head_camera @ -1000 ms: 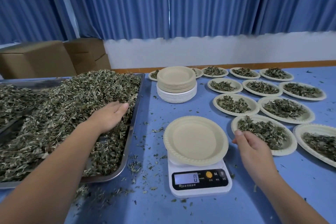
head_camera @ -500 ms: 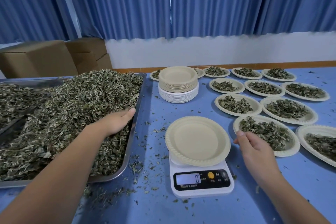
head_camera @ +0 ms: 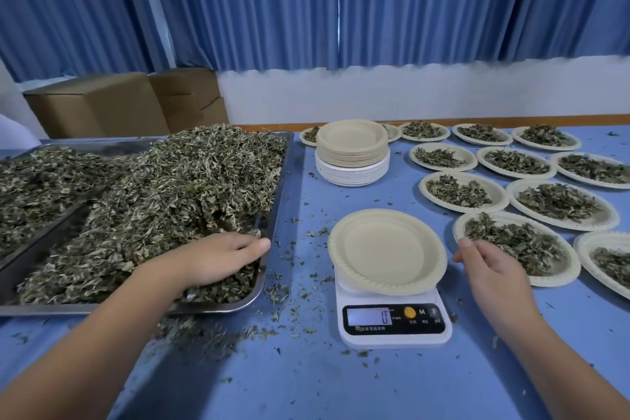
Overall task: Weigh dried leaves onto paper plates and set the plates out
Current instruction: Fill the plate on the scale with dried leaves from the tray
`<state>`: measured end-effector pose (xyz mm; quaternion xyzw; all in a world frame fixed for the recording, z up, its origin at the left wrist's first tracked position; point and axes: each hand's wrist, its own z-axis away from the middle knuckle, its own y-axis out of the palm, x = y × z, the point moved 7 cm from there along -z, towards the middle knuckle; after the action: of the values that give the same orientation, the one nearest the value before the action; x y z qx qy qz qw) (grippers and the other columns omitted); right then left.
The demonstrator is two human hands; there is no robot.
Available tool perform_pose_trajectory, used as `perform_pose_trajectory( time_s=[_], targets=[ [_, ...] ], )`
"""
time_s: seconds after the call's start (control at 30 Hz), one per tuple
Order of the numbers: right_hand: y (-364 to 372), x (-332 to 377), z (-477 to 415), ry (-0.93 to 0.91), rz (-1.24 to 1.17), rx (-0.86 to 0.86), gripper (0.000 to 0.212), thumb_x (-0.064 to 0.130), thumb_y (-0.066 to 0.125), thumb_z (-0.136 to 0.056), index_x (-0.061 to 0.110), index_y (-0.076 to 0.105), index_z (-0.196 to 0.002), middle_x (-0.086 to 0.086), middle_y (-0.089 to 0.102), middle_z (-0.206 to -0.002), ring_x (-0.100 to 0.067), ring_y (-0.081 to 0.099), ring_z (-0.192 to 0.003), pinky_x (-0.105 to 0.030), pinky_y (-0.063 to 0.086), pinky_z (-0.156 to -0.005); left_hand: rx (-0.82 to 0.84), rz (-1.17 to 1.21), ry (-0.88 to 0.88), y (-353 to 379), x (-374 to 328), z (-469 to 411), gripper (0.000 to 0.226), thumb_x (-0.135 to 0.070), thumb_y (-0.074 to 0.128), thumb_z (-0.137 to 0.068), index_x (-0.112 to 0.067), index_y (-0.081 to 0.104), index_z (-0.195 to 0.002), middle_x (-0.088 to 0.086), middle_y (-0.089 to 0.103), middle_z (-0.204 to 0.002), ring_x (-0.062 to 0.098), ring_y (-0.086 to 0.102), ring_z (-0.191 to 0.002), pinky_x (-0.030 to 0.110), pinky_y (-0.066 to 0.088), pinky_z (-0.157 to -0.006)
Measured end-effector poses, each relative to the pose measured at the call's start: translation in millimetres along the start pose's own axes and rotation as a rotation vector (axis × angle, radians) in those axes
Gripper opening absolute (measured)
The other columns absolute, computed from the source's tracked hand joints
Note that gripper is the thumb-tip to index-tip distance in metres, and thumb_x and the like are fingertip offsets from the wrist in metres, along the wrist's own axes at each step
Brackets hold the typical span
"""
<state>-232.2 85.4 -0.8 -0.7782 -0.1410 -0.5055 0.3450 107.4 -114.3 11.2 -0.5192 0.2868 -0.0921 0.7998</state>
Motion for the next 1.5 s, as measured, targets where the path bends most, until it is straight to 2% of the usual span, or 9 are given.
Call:
perform_pose_trajectory(
  time_s=[0.2, 0.33, 0.57, 0.7, 0.8, 0.9, 1.03, 1.23, 1.5],
  targets=[
    [-1, 1, 3, -0.004, 0.005, 0.006, 0.036, 0.033, 0.047, -0.099, 0.017, 0.063, -0.072, 0.006, 0.053, -0.056, -0.016, 0.047, -0.057, -0.029, 0.033, -0.053, -0.031, -0.145, 0.031, 18, -4, 30, 0.099, -0.084, 0.021, -0.071, -0.026, 0.028, -0.151, -0.005, 0.029, -0.156, 0.013, 0.032, -0.140, 0.031, 0.027, -0.112],
    [0, 0, 3, 0.001, 0.010, 0.013, 0.036, 0.034, 0.047, -0.099, 0.017, 0.063, -0.072, 0.001, 0.050, -0.054, -0.019, 0.044, -0.053, -0.030, 0.033, -0.053, -0.156, -0.118, 0.051, 21, -2, 43, 0.090, -0.079, 0.021, -0.076, -0.027, 0.035, -0.148, -0.005, 0.039, -0.149, 0.012, 0.040, -0.133, 0.030, 0.033, -0.108],
    [-1, 0, 3, -0.002, 0.017, 0.010, 0.037, 0.035, 0.047, -0.099, 0.017, 0.063, -0.071, 0.006, 0.042, -0.044, -0.019, 0.039, -0.048, -0.029, 0.030, -0.051, -0.327, -0.073, 0.069, 16, 1, 46, 0.071, -0.074, 0.030, -0.084, -0.029, 0.051, -0.135, -0.010, 0.058, -0.127, 0.008, 0.055, -0.104, 0.029, 0.044, -0.089],
    [-1, -2, 2, -0.003, 0.022, 0.003, 0.036, 0.035, 0.047, -0.098, 0.017, 0.064, -0.072, 0.006, 0.036, -0.042, -0.014, 0.034, -0.042, -0.028, 0.028, -0.049, -0.354, -0.033, 0.059, 11, 2, 43, 0.058, -0.069, 0.041, -0.088, -0.029, 0.059, -0.126, -0.015, 0.065, -0.100, -0.003, 0.060, -0.072, 0.022, 0.047, -0.067],
    [-1, -2, 2, 0.000, 0.012, 0.007, 0.036, 0.035, 0.047, -0.098, 0.018, 0.063, -0.072, 0.006, 0.034, -0.041, -0.011, 0.029, -0.037, -0.027, 0.027, -0.047, -0.358, 0.010, 0.034, 9, 5, 42, 0.055, -0.068, 0.046, -0.087, -0.030, 0.061, -0.122, -0.014, 0.068, -0.083, 0.000, 0.062, -0.058, 0.025, 0.052, -0.061],
    [-1, -3, 3, 0.002, 0.006, 0.012, 0.036, 0.036, 0.046, -0.098, 0.018, 0.063, -0.072, 0.006, 0.032, -0.042, -0.012, 0.027, -0.037, -0.026, 0.026, -0.047, -0.362, 0.048, 0.031, 7, 7, 37, 0.054, -0.066, 0.048, -0.086, -0.026, 0.063, -0.119, -0.009, 0.068, -0.063, 0.002, 0.053, -0.041, 0.015, 0.039, -0.043],
    [-1, -4, 3, 0.009, -0.004, 0.025, 0.036, 0.036, 0.046, -0.098, 0.018, 0.063, -0.072, 0.006, 0.030, -0.040, -0.011, 0.026, -0.036, -0.024, 0.025, -0.046, -0.431, 0.052, -0.001, -4, 12, 34, 0.050, -0.058, 0.052, -0.090, -0.022, 0.062, -0.124, -0.006, 0.055, -0.041, 0.003, 0.037, -0.029, 0.016, 0.027, -0.035],
    [-1, -2, 3, -0.001, -0.005, 0.031, 0.035, 0.035, 0.046, -0.099, 0.018, 0.063, -0.072, 0.005, 0.030, -0.041, -0.010, 0.026, -0.035, -0.024, 0.025, -0.046, -0.477, -0.065, -0.065, -20, 21, 35, 0.047, -0.054, 0.048, -0.094, -0.024, 0.058, -0.129, -0.002, 0.060, -0.049, 0.007, 0.044, -0.031, 0.025, 0.037, -0.039],
    [1, -1, 3, -0.012, -0.004, 0.030, 0.036, 0.033, 0.046, -0.099, 0.017, 0.063, -0.072, 0.009, 0.040, -0.037, -0.006, 0.030, -0.034, -0.026, 0.026, -0.048, -0.579, -0.078, 0.007, -39, 4, 38, 0.046, -0.051, 0.047, -0.095, -0.019, 0.062, -0.124, -0.004, 0.056, -0.047, 0.003, 0.034, -0.026, 0.019, 0.029, -0.032]
  ],
)
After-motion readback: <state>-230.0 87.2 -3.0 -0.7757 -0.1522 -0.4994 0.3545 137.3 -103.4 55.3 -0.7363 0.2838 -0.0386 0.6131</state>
